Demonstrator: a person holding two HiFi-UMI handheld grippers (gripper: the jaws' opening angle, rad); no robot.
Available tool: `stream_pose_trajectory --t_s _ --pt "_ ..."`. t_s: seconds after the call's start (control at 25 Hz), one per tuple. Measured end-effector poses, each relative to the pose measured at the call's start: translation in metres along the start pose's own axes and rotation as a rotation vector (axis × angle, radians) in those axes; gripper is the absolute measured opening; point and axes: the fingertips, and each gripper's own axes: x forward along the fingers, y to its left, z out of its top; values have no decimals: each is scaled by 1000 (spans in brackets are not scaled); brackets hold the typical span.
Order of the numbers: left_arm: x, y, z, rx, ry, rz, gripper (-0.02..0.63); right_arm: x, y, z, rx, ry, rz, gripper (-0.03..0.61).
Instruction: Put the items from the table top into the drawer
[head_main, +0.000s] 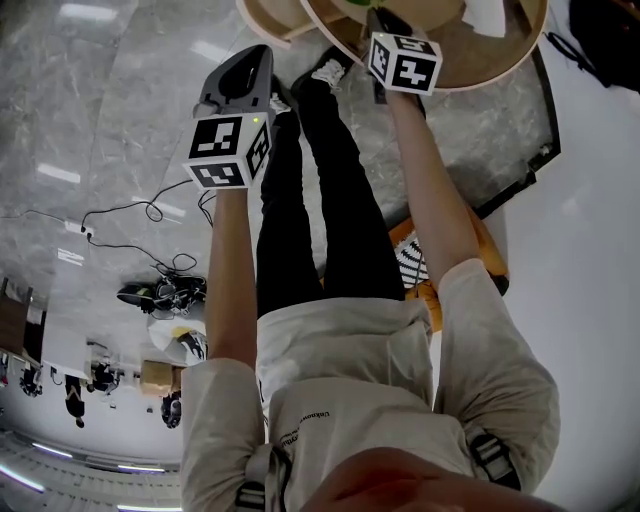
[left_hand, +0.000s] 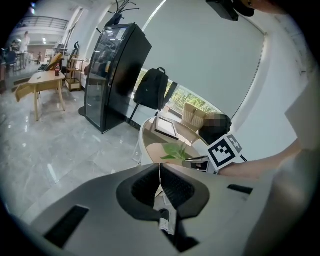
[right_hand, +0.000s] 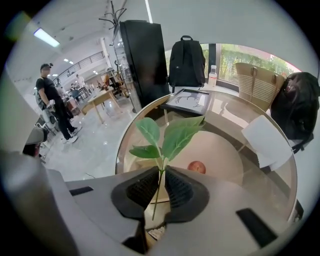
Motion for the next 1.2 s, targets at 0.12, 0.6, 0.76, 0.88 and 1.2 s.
stream_pose_trajectory --t_s 0.12,0.6,0.76,0.88,1.2 --pt "1 -4 -2 -5 -1 -1 21 -8 18 7 -50 -14 30 61" --pt "-28 37 -23 -59 -10 42 21 -5 105 29 -183 -77 118 35" --pt "-36 63 -27 -76 -23 66 21 1 130 36 -194 -96 146 35" --pt "-40 85 -30 -85 -27 88 21 7 154 38 -219 -102 178 35" --pt "-45 128 -55 -89 -2 125 21 41 192 10 -265 -63 225 35"
